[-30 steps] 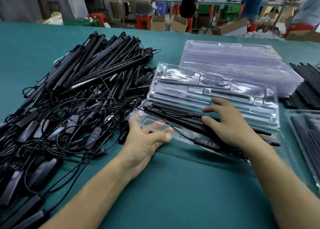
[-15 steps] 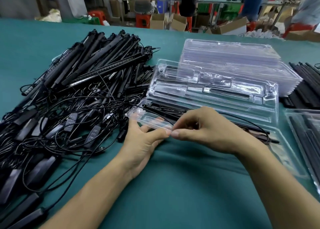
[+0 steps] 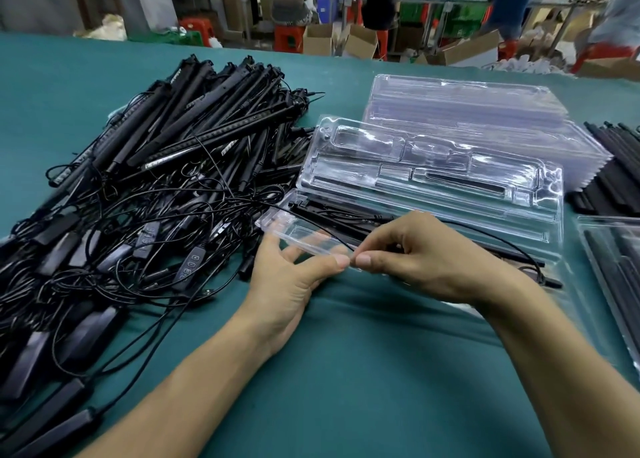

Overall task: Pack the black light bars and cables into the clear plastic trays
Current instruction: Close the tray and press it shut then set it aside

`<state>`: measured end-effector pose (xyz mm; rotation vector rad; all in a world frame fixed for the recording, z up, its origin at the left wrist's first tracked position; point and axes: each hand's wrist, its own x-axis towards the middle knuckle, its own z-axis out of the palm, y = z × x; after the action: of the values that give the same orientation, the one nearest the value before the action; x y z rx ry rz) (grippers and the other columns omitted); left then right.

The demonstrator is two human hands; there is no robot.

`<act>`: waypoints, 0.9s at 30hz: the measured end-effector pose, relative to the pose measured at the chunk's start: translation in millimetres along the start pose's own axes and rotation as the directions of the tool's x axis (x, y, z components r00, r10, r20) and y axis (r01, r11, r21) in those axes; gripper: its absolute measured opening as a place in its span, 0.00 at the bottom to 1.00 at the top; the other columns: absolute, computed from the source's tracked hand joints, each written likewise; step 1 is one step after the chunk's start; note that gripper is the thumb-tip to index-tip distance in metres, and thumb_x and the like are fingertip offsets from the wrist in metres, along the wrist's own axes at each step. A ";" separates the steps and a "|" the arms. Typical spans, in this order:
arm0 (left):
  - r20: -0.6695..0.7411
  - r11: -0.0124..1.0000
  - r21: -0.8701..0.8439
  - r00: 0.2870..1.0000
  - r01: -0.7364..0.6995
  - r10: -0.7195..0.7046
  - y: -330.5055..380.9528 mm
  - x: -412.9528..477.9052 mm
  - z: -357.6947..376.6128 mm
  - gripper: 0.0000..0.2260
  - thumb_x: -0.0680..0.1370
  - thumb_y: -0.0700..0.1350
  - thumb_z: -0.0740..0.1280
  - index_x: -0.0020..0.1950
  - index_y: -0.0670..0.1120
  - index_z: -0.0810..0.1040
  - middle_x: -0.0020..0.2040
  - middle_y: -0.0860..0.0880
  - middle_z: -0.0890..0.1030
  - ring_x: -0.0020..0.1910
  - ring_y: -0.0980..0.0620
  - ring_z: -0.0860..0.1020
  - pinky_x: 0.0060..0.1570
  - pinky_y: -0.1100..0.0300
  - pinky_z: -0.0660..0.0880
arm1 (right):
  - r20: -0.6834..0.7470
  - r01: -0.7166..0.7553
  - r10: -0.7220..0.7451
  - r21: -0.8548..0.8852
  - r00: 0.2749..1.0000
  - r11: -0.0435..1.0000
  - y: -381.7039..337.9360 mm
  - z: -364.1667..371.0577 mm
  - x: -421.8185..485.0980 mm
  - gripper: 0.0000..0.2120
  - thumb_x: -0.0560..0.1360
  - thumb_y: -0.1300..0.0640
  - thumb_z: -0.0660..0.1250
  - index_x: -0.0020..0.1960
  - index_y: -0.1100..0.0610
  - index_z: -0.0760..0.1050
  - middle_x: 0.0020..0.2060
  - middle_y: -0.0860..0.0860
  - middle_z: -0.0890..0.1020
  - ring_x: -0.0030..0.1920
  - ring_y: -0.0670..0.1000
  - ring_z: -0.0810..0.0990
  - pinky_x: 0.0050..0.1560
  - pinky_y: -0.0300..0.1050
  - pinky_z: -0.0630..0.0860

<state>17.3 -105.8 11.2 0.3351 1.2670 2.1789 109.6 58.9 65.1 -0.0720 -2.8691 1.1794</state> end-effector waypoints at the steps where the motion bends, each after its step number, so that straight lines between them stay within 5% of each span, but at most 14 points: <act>1: 0.003 1.000 0.004 1.000 -0.001 0.001 0.1 -0.2 -0.4 0.32 0.61 0.30 0.75 0.58 0.54 0.71 0.51 0.42 0.83 0.51 0.41 0.85 0.43 0.58 0.81 | 0.005 -0.002 0.001 0.022 1.000 1.000 0.6 0.1 0.0 0.07 0.76 0.50 0.70 0.47 0.51 0.85 0.31 0.40 0.81 0.31 0.39 0.74 0.33 0.32 0.68; 5: 0.004 1.000 0.019 1.000 -0.004 0.004 0.5 0.2 -0.8 0.32 0.60 0.30 0.75 0.57 0.54 0.71 0.53 0.41 0.82 0.51 0.40 0.84 0.43 0.58 0.81 | 0.011 0.001 -0.002 0.085 1.000 0.996 1.1 -0.9 -0.3 0.07 0.76 0.50 0.70 0.48 0.50 0.85 0.39 0.51 0.85 0.41 0.55 0.80 0.42 0.50 0.76; 12: 0.011 0.999 0.043 1.000 -0.013 0.013 -1.8 0.5 -3.5 0.28 0.60 0.30 0.75 0.52 0.54 0.73 0.52 0.42 0.83 0.51 0.40 0.84 0.42 0.58 0.81 | 0.024 0.031 -0.035 0.135 0.999 0.990 2.6 -1.4 -0.1 0.05 0.75 0.48 0.70 0.47 0.44 0.84 0.42 0.60 0.84 0.45 0.65 0.80 0.47 0.61 0.76; 15: 0.018 0.998 0.059 1.000 -0.015 0.013 -1.9 1.1 -5.0 0.30 0.61 0.28 0.77 0.54 0.53 0.73 0.50 0.43 0.84 0.51 0.40 0.84 0.43 0.57 0.81 | 0.037 0.020 -0.025 0.126 0.999 0.992 4.2 -3.8 -1.2 0.05 0.76 0.51 0.70 0.49 0.45 0.84 0.42 0.52 0.86 0.45 0.57 0.82 0.46 0.53 0.77; 18: 0.048 0.997 0.071 0.999 -0.026 0.023 -2.5 1.6 -5.8 0.29 0.64 0.28 0.75 0.55 0.52 0.72 0.45 0.45 0.86 0.50 0.41 0.85 0.42 0.57 0.81 | 0.056 0.005 -0.011 0.102 0.998 0.995 4.3 -7.9 -4.2 0.05 0.76 0.54 0.71 0.50 0.46 0.84 0.44 0.39 0.85 0.46 0.38 0.82 0.45 0.31 0.73; 22: 0.029 0.998 0.051 0.999 -0.027 0.026 -2.0 2.0 -3.2 0.35 0.61 0.29 0.78 0.62 0.49 0.71 0.48 0.42 0.86 0.49 0.43 0.85 0.42 0.58 0.81 | -0.011 0.014 -0.015 -0.028 1.000 1.000 -0.1 -13.3 -7.7 0.03 0.74 0.50 0.72 0.45 0.48 0.85 0.38 0.41 0.85 0.40 0.41 0.81 0.40 0.37 0.75; 27: -0.075 0.997 0.002 0.995 -0.072 0.072 -2.7 3.1 -0.3 0.52 0.58 0.38 0.81 0.77 0.47 0.59 0.58 0.37 0.79 0.50 0.47 0.84 0.46 0.58 0.80 | -0.056 0.043 -0.048 -0.094 0.997 0.995 -9.1 -15.3 -9.3 0.04 0.74 0.52 0.73 0.47 0.49 0.85 0.38 0.38 0.85 0.40 0.37 0.81 0.40 0.33 0.74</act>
<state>15.7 -103.1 8.5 0.3053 1.3136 2.2720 119.4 62.6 82.2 -0.0426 -2.8575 1.0185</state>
